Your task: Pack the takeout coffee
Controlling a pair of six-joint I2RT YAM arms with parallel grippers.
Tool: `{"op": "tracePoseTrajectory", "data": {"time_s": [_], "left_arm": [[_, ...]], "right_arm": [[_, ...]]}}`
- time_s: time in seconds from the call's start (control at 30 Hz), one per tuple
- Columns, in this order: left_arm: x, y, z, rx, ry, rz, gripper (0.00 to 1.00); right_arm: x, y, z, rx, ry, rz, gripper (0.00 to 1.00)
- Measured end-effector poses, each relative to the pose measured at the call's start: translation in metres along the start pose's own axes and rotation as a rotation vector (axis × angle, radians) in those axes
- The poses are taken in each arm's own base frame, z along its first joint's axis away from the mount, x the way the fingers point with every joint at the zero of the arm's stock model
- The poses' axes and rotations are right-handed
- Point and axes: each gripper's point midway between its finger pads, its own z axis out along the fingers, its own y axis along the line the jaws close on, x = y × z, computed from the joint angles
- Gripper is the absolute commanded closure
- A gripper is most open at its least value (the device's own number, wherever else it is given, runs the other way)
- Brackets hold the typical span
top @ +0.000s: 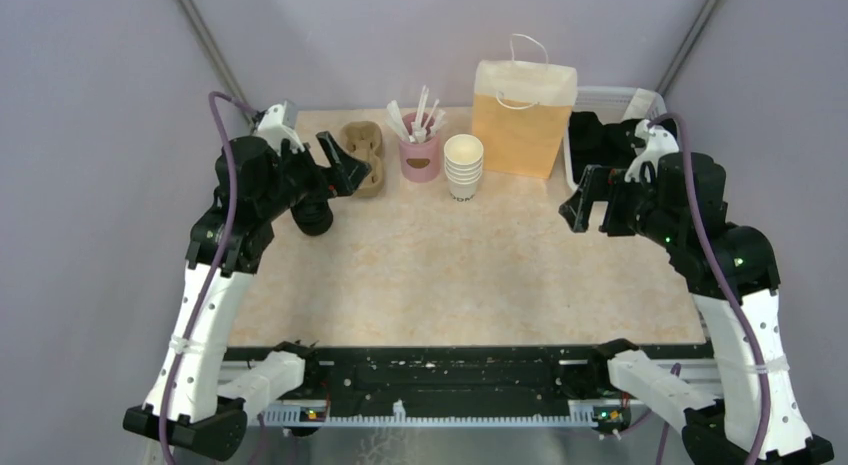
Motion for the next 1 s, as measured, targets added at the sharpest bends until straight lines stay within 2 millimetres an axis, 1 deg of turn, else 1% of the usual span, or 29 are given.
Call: {"op": "tracePoseTrajectory", "data": {"time_s": [0.17, 0.33, 0.43, 0.47, 0.53, 0.6, 0.7, 0.8, 0.83, 0.9, 1.0], "left_arm": [[0.008, 0.005, 0.008, -0.025, 0.043, -0.008, 0.02], [0.014, 0.008, 0.015, -0.033, 0.065, -0.029, 0.02], [0.022, 0.011, 0.019, -0.034, 0.082, -0.048, 0.02], [0.026, 0.013, 0.021, -0.035, 0.093, -0.055, 0.02], [0.032, 0.015, 0.025, -0.036, 0.115, -0.068, 0.02], [0.037, 0.017, 0.029, -0.035, 0.132, -0.078, 0.02], [0.042, 0.019, 0.034, -0.039, 0.153, -0.090, 0.02], [0.044, 0.018, 0.036, -0.034, 0.163, -0.102, 0.02], [0.045, 0.018, 0.037, -0.032, 0.163, -0.103, 0.02], [0.046, 0.019, 0.037, -0.031, 0.164, -0.106, 0.02], [0.052, 0.022, 0.039, -0.039, 0.177, -0.109, 0.01]], "right_arm": [[0.003, -0.007, 0.006, 0.044, 0.025, 0.015, 0.01], [0.010, -0.025, 0.021, 0.159, 0.079, 0.050, 0.01], [0.021, -0.039, 0.034, 0.236, 0.124, 0.076, 0.01], [0.025, -0.040, 0.038, 0.241, 0.135, 0.078, 0.01], [0.029, -0.039, 0.042, 0.231, 0.140, 0.078, 0.01], [0.032, -0.035, 0.045, 0.194, 0.126, 0.078, 0.01], [0.031, -0.022, 0.049, 0.122, 0.116, 0.089, 0.01], [0.024, -0.007, 0.067, 0.052, 0.134, 0.117, 0.01], [0.023, -0.002, 0.077, 0.035, 0.151, 0.127, 0.02], [0.019, 0.007, 0.102, 0.017, 0.184, 0.133, 0.04], [0.020, 0.024, 0.145, 0.004, 0.259, 0.114, 0.10]]}}
